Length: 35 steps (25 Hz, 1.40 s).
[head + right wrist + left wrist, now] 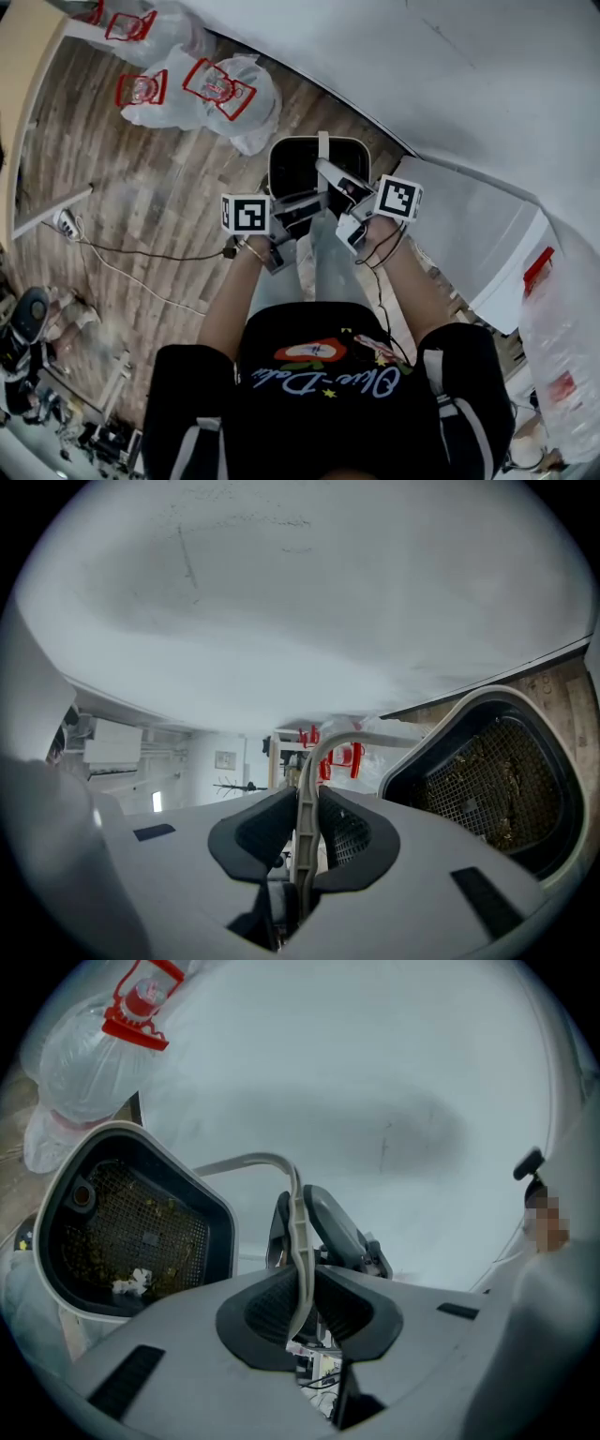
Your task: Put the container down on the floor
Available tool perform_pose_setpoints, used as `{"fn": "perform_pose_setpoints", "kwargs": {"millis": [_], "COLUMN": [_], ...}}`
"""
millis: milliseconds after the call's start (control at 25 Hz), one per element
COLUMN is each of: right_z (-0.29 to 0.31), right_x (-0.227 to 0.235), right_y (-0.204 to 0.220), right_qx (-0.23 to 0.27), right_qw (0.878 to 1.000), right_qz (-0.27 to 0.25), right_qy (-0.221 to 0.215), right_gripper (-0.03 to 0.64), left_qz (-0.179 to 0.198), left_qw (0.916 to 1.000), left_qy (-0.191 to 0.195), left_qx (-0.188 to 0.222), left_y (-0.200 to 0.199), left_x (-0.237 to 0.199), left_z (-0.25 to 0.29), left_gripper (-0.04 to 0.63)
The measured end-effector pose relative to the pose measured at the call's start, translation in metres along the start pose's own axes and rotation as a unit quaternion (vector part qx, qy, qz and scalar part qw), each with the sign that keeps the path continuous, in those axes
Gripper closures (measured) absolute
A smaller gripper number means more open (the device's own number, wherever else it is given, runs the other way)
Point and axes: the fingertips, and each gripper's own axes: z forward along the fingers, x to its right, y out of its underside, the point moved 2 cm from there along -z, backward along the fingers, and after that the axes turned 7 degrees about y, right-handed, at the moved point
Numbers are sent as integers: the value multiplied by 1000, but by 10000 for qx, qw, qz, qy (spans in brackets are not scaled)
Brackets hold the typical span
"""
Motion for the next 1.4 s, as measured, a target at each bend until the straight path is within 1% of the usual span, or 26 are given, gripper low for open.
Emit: {"fn": "perform_pose_setpoints", "kwargs": {"millis": [80,120,200,280,320,440,520,640,760,920,1040,1080,1200,1400], "right_z": [7,11,16,21,25,34,36,39,48,62,66,68,78,91], "right_x": [11,16,25,37,42,54,63,79,97,120,135,140,158,190], "right_y": [1,0,-3,-8,-9,-5,-5,-5,-7,-6,-8,-8,-12,-15], "right_qx": [18,32,49,28,17,6,-1,-10,-34,-57,-87,-93,-105,-78], "right_qw": [9996,9995,9996,9999,9999,9996,9998,9998,9998,9995,9996,9996,9992,9991], "right_qz": [277,324,251,52,53,247,154,28,-84,173,-12,13,136,121], "right_qy": [25,39,73,119,124,102,143,183,173,252,256,283,366,408], "right_gripper": [552,552,552,552,552,552,552,552,552,551,551,552,551,552], "left_qz": [28,11,-70,-88,-75,-206,-107,66,-27,-79,-163,-160,-80,-42], "left_qw": [10000,10000,9999,9999,9999,9998,9999,9999,9999,9998,9998,9997,9996,9994], "left_qy": [-14,-9,70,122,76,-71,-1,-39,-26,-40,69,87,3,-73], "left_qx": [-44,-48,-17,10,7,-13,-70,-146,-154,-173,-132,-143,-258,-349], "left_y": [-4,-6,-9,-12,-15,-13,-13,-14,-16,-22,-20,-21,-28,-33], "left_x": [-14,-21,-30,-40,-48,-69,-76,-90,-111,-140,-154,-159,-177,-212], "left_z": [1,1,3,6,6,2,5,7,9,11,17,18,20,25], "left_gripper": [545,545,545,545,545,545,543,543,540,540,540,540,540,540]}}
